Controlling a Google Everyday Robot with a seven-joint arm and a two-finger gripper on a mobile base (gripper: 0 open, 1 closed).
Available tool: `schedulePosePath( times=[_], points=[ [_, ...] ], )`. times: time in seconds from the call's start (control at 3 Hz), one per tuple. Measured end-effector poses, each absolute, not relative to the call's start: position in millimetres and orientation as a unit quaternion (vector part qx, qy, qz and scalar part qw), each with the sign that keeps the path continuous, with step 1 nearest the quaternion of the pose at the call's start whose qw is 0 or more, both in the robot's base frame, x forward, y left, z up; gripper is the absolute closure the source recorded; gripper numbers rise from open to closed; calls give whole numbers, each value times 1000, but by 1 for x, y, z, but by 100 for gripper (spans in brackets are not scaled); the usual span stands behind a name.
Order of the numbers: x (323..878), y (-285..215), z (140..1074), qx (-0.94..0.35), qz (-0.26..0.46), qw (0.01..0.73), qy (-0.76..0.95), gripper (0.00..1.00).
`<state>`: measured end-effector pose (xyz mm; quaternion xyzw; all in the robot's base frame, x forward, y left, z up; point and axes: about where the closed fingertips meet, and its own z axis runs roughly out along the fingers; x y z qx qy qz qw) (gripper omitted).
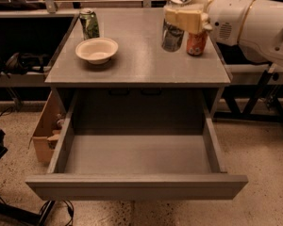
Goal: Place redbull can into top drawer
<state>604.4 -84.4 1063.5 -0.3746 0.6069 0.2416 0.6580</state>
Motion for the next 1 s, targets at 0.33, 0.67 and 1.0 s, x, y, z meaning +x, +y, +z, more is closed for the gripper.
schedulePosePath(
  times=[0.33, 0.67, 1.0],
  points=[
    [592, -89, 1025, -410, 303, 622, 594, 100],
    [576, -85, 968, -452, 358, 562, 593, 100],
    [554, -75, 926, -497, 404, 508, 576, 100]
  ],
)
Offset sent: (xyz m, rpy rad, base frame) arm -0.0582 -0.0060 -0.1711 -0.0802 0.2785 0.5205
